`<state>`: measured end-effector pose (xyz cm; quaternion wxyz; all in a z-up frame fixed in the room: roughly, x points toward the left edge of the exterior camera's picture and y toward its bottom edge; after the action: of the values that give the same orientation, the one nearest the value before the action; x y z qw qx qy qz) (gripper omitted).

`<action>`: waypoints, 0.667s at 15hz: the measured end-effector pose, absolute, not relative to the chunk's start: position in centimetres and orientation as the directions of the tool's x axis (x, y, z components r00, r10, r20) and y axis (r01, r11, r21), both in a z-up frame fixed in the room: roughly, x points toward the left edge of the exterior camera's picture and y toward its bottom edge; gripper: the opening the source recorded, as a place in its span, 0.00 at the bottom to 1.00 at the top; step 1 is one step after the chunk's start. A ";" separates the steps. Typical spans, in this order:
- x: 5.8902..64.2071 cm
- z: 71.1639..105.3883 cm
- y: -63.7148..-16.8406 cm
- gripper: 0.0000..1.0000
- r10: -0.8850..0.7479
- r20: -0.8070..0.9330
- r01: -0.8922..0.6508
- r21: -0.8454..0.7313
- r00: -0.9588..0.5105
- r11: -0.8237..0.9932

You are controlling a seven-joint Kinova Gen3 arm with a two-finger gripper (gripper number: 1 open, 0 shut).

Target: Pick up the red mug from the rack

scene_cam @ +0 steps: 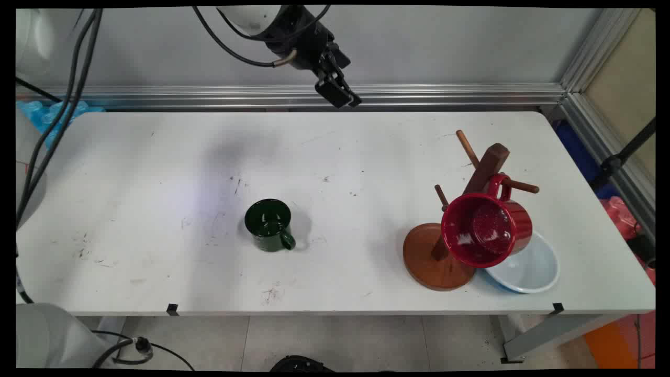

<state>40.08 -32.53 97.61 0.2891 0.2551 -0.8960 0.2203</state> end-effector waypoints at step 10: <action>34.4 96.8 -23.9 1.00 -0.484 0.598 -0.604 0.000 -0.639 0.797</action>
<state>34.44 -23.88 96.79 0.2984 0.3025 -0.8996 0.1005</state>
